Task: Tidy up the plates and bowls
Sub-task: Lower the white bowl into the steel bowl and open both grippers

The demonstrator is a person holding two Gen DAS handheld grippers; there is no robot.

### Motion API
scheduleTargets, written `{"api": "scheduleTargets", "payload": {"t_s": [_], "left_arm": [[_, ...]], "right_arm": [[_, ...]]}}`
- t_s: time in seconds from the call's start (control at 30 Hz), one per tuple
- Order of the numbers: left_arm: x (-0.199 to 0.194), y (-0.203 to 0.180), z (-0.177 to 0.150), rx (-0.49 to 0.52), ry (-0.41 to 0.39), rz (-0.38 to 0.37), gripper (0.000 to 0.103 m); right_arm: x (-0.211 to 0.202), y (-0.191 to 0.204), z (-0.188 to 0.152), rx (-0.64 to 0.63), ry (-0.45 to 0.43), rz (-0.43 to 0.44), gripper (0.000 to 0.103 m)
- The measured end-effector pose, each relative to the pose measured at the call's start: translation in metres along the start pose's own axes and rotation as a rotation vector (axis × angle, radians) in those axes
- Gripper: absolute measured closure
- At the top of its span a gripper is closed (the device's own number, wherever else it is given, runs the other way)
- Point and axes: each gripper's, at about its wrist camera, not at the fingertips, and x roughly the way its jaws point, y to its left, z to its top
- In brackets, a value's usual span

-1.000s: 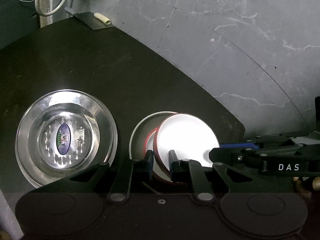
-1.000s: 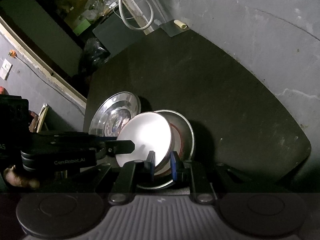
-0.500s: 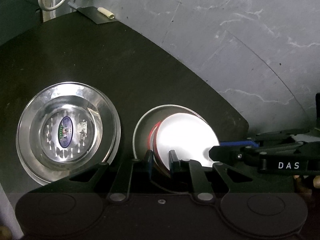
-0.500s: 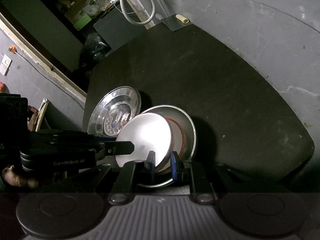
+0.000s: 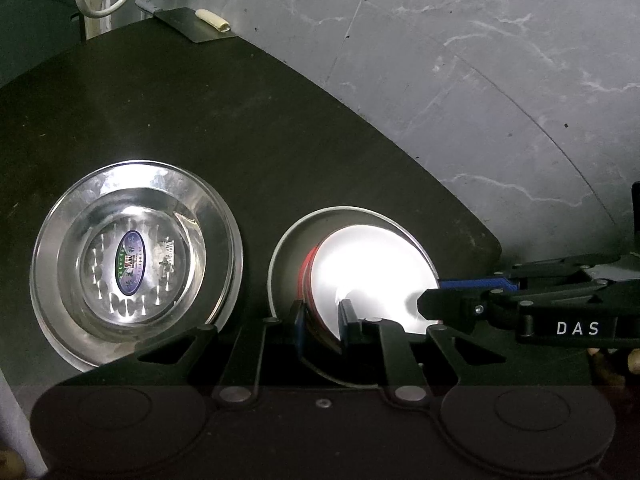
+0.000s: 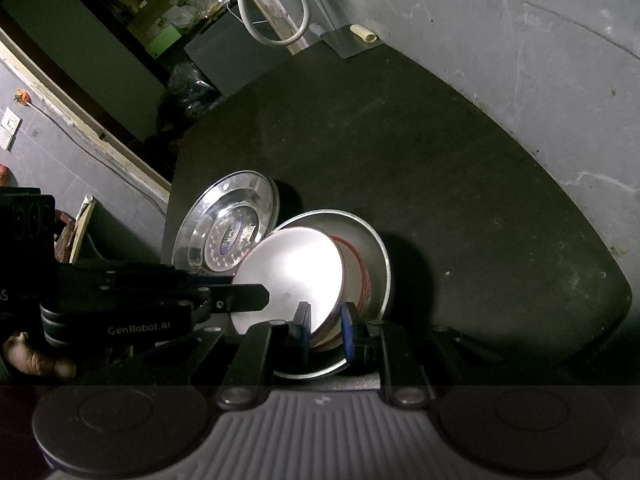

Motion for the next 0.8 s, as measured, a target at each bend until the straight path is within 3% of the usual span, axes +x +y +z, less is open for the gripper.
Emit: {"api": "scheduleTargets", "payload": {"t_s": [0.8], "left_arm": [[0.0073, -0.0028, 0.0010, 0.044, 0.017, 0.015, 0.080]], "right_arm": [[0.0011, -0.0008, 0.0008, -0.004, 0.012, -0.018, 0.083]]}}
